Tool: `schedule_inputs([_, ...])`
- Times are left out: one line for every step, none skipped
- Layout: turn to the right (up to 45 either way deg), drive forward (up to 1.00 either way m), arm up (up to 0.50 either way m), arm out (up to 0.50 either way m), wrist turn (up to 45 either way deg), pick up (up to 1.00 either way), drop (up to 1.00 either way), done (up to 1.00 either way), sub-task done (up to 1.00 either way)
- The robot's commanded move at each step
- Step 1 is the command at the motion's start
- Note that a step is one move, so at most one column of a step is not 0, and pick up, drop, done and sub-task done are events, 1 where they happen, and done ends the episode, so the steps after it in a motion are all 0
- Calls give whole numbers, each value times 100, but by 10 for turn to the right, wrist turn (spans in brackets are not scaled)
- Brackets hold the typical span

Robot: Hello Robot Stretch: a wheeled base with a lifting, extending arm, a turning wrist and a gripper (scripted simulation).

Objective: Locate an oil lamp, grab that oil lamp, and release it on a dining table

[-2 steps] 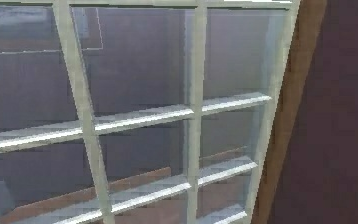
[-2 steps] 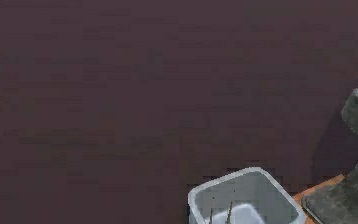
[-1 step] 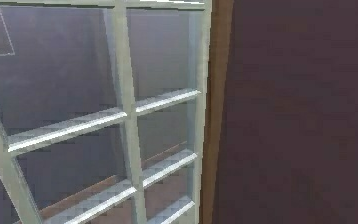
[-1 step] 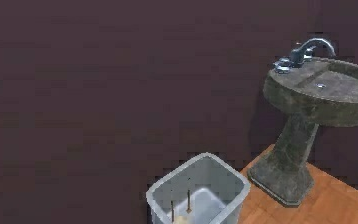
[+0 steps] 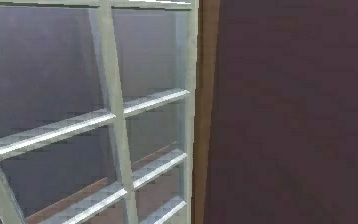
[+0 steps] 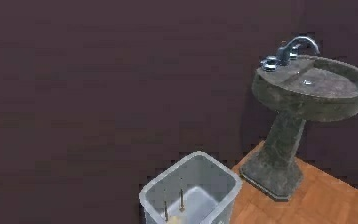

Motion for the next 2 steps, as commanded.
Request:
schedule_inputs([-450,0,0,0,0,0,0,0,0])
schedule_inputs([-450,0,0,0,0,0,0,0,0])
